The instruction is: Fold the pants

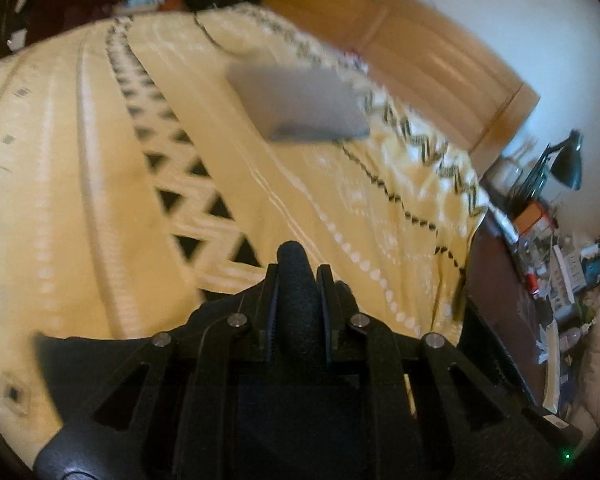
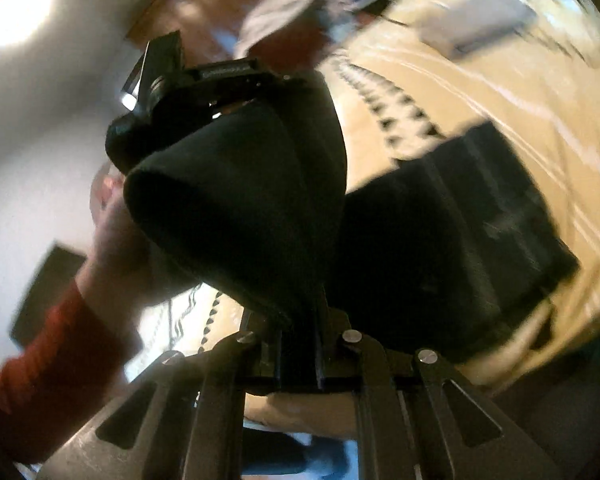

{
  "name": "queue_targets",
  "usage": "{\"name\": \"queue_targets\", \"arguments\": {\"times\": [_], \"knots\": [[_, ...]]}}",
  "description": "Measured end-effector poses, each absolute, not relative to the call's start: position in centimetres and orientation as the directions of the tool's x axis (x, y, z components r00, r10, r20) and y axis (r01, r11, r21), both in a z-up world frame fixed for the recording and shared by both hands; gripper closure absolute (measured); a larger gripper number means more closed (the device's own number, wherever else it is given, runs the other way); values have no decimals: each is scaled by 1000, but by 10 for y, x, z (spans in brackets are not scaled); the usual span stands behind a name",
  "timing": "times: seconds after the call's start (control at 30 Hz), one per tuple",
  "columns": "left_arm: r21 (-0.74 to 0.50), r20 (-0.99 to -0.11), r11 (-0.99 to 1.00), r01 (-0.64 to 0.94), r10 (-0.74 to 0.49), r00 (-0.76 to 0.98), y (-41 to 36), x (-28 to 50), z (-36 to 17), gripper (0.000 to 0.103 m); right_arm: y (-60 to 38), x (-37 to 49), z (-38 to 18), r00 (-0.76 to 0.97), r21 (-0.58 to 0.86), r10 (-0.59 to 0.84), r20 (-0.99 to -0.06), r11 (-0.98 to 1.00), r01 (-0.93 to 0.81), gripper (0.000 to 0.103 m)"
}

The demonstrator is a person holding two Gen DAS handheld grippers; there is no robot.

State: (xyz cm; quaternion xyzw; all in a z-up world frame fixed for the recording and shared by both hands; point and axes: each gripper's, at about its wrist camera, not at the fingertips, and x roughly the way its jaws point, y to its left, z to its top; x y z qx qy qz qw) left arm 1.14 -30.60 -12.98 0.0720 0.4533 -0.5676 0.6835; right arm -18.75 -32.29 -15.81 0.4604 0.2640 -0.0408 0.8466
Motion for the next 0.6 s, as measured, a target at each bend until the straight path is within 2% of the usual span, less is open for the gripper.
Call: {"name": "queue_targets", "arguments": {"times": [0.3, 0.37, 0.43, 0.47, 0.53, 0.6], "knots": [[-388, -757, 354, 851, -649, -75, -362, -24, -163, 85, -373, -230, -208, 888, 893, 248, -388, 339, 295, 90], [-370, -771, 360, 856, -633, -68, -369, -26, -174, 79, -377, -231, -213, 885, 903, 273, -378, 319, 287, 87], [-359, -793, 343, 868, -603, -89, -379, -33, -188, 61, -383, -237, -210, 873, 880, 254, -417, 353, 318, 79], [-326, -802, 337, 883, -594, -70, -382, -39, -190, 57, -385, -242, -209, 867, 870, 244, -434, 363, 334, 77], [-278, -812, 339, 899, -582, -32, -383, -44, -189, 38, -392, -255, -205, 862, 857, 223, -455, 375, 355, 72], [-287, -809, 344, 894, -587, -34, -380, -43, -186, 31, -401, -268, -197, 865, 852, 206, -457, 380, 360, 68]]}}
